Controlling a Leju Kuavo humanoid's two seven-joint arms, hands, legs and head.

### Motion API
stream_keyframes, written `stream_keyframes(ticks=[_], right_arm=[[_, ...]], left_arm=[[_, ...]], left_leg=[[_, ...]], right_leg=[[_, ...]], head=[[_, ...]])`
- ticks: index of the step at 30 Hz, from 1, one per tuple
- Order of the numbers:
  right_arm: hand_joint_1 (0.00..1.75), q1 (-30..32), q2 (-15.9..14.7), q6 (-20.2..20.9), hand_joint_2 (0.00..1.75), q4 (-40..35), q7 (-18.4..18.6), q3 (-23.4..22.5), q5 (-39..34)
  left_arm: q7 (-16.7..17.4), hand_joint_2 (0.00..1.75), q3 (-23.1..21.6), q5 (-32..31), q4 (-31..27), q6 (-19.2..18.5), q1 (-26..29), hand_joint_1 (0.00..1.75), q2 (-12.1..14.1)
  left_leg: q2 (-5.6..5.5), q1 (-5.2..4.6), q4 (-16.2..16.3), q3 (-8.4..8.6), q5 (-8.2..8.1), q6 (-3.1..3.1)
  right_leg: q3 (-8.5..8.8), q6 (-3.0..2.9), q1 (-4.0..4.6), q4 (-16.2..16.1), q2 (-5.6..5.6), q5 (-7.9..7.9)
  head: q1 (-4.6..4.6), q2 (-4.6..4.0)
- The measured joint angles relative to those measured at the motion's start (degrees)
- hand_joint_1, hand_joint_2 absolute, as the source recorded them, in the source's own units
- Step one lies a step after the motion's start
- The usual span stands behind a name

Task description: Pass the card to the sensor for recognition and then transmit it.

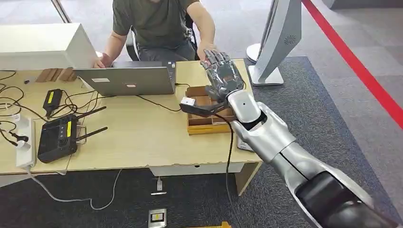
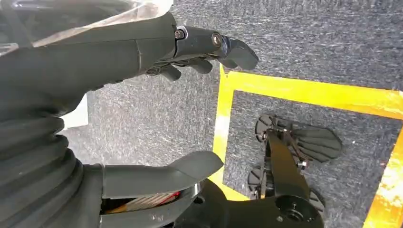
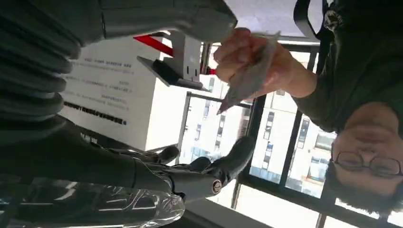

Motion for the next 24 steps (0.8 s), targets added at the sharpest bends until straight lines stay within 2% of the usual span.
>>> stream_keyframes(ticks=[6,17,20,24], right_arm=[[0.0,1.24,-0.28,-0.02,0.0,0.09,-0.42,-0.15,-1.43],[0.0,5.28,-2.71,0.59,0.0,-5.18,-0.66,-2.01,-3.41],[0.0,7.75,-3.89,3.85,0.0,-8.49,0.44,-3.0,-5.78],[0.0,14.3,-7.34,9.66,0.0,-17.89,3.23,-5.16,-9.75]], left_arm=[[0.26,1.75,0.04,0.48,0.0,0.04,0.05,0.0,0.0],[0.26,1.75,0.07,0.72,0.0,0.04,0.23,0.0,-0.02],[0.98,1.75,0.07,0.28,0.0,-0.07,0.23,0.0,-0.02],[1.46,1.75,0.07,-0.28,0.0,-0.13,0.47,0.0,-0.02]], left_leg=[[0.01,0.0,0.01,0.03,0.0,0.0],[0.03,-0.01,0.02,0.05,0.0,0.0],[0.03,-0.01,0.03,0.08,0.0,0.0],[0.02,-0.04,0.03,0.01,-0.02,0.02]], right_leg=[[-0.01,0.0,0.0,-0.01,0.01,0.0],[-0.04,-0.01,-0.01,-0.01,0.05,0.01],[0.0,-0.01,0.0,-0.03,0.04,0.01],[-0.04,0.0,0.0,-0.04,0.04,0.0]], head=[[0.0,0.0],[0.0,0.0],[0.0,0.0],[-0.02,0.0]])
